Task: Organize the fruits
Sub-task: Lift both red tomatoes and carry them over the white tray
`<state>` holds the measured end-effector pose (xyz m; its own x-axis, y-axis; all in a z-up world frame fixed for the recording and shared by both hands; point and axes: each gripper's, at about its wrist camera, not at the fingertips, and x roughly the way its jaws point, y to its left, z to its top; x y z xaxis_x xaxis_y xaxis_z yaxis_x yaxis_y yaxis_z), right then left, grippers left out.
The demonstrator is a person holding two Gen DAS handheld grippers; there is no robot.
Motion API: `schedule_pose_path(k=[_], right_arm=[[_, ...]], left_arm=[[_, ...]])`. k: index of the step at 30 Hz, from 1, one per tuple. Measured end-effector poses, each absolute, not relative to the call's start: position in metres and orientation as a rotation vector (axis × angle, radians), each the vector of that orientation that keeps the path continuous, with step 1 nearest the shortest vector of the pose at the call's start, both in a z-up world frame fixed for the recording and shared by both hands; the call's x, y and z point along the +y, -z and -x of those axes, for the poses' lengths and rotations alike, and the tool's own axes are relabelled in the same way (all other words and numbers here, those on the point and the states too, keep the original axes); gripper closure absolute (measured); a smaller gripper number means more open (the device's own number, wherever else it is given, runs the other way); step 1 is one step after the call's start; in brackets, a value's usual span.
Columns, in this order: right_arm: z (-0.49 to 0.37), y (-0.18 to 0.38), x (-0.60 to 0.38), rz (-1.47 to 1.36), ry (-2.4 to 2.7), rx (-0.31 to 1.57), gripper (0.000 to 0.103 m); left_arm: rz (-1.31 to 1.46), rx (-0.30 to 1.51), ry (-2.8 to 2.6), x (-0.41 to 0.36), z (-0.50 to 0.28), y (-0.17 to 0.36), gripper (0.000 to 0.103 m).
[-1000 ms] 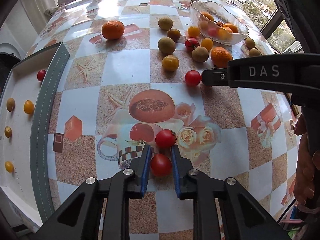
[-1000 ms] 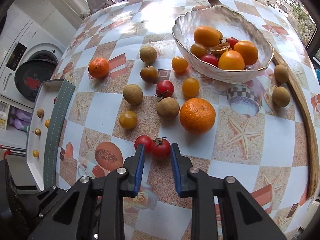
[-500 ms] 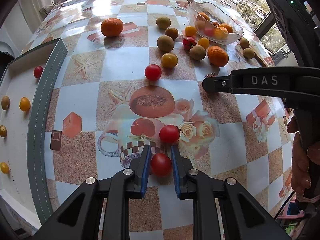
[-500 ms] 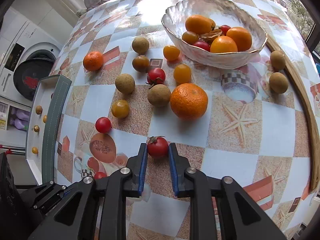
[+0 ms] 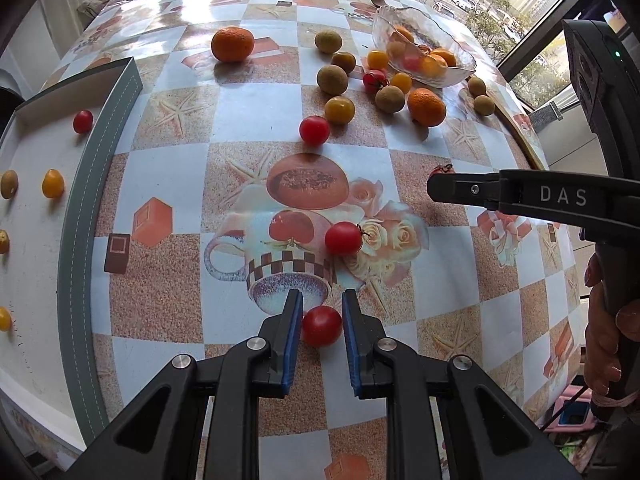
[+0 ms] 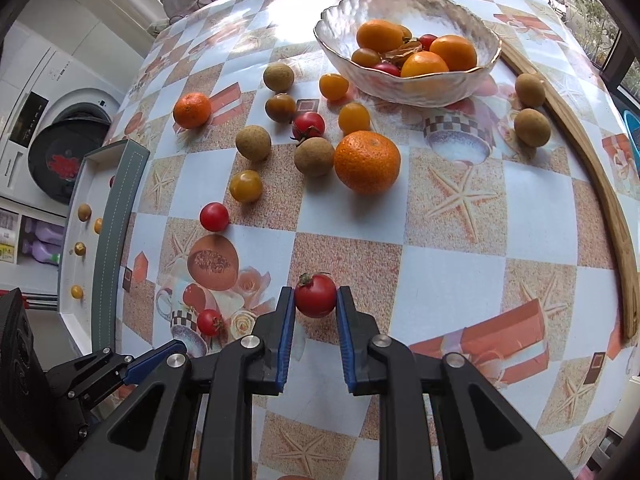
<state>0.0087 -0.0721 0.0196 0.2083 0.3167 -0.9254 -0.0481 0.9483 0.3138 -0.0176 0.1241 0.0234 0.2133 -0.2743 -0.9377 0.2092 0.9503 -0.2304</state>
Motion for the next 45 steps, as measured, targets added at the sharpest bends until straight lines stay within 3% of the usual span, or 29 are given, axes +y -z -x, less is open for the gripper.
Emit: schedule_pose_path(k=[22,30,45], right_arm=[[0.014,-0.020,-0.053,-0.235,-0.260,1.388,0.081],[0.012,-0.028,-0.053,-0.250,-0.263,1.369,0.081],[0.000,-0.055,-0.001,-0.192,-0.359,1.336,0.081]], left_arm=[[-0.144,1.267,0.321,0.119,0.031,-0.017,0.081],[0.071,1.305,0.318,0.152,0.025,-0.027,0.081],[0.148,1.225,0.203,0.229,0.026,-0.071,0.081]])
